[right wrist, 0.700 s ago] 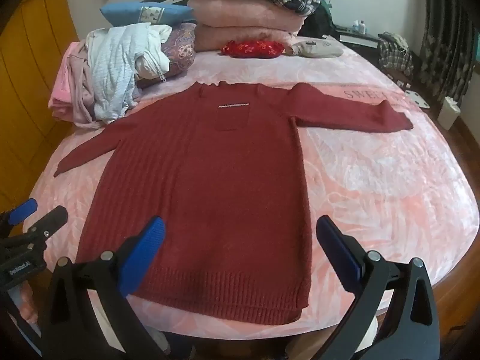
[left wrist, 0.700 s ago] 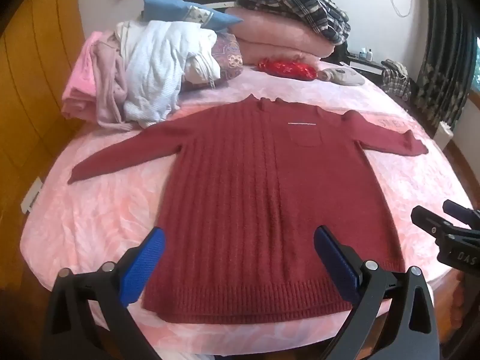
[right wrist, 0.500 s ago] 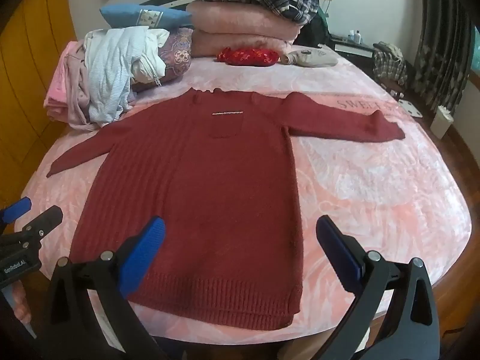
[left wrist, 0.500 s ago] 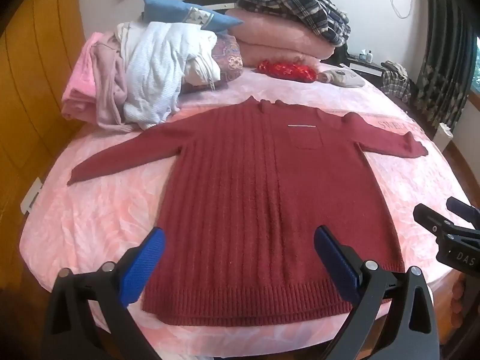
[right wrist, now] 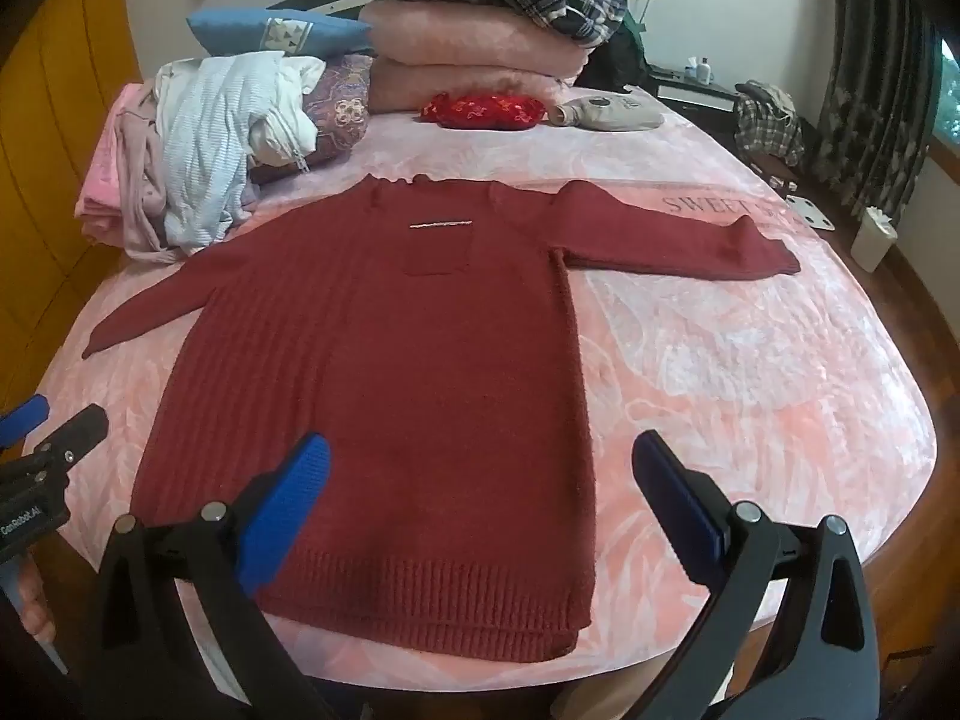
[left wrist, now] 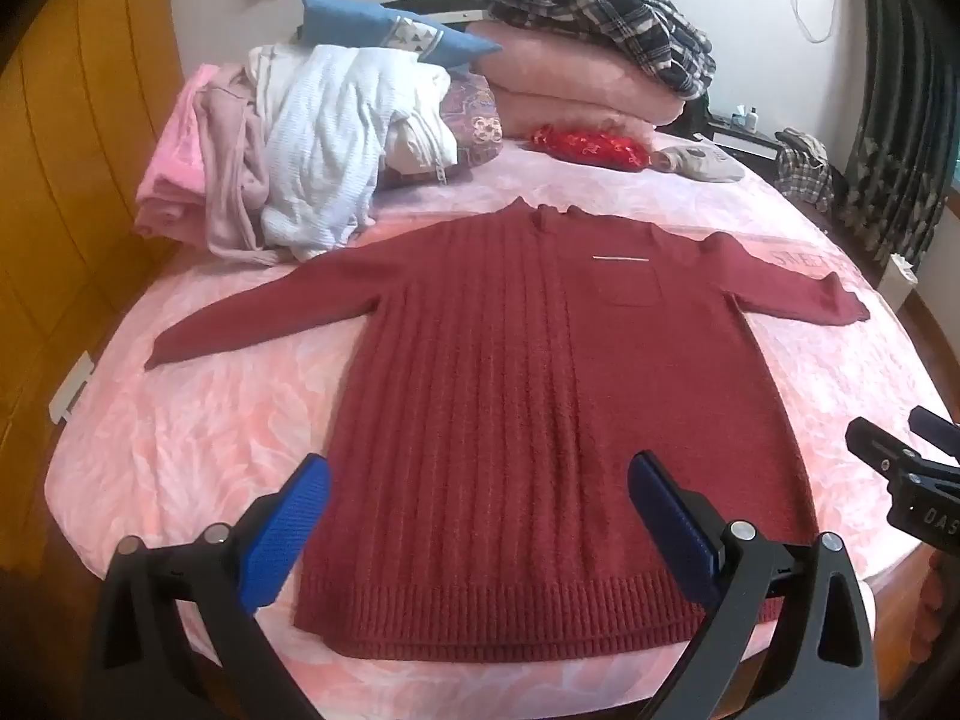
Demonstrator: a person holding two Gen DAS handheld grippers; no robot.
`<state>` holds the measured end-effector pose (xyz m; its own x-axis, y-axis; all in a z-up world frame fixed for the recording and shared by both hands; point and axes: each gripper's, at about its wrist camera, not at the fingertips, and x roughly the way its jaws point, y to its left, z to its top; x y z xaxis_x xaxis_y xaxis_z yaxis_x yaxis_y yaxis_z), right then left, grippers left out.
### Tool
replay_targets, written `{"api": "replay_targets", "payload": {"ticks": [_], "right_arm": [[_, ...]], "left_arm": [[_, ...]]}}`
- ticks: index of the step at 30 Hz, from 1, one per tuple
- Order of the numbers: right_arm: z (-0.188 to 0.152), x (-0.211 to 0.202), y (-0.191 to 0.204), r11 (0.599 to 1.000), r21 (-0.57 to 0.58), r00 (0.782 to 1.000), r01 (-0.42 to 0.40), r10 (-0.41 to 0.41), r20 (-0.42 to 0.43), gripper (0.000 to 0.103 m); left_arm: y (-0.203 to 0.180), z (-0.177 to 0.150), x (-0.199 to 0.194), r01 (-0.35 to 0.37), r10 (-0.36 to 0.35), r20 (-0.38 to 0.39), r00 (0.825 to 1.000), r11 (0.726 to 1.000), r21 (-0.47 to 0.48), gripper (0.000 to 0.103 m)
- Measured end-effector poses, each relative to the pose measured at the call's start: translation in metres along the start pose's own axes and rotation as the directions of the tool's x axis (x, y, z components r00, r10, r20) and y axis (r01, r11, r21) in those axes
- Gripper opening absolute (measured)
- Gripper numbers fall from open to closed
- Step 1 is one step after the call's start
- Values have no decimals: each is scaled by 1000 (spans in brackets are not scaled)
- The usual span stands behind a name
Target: Fold small clothes
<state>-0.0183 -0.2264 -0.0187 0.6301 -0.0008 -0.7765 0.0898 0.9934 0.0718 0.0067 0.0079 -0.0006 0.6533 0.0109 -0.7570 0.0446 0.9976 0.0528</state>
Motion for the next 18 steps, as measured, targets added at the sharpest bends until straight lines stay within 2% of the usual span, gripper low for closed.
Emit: {"api": "replay_targets", "payload": {"ticks": [18], "right_arm": [[-2, 3, -4, 1000, 3, 1000, 2, -2, -4, 100]], "left_arm": [[1, 0, 0, -2, 2, 1, 1000, 1000, -3, 99]]}}
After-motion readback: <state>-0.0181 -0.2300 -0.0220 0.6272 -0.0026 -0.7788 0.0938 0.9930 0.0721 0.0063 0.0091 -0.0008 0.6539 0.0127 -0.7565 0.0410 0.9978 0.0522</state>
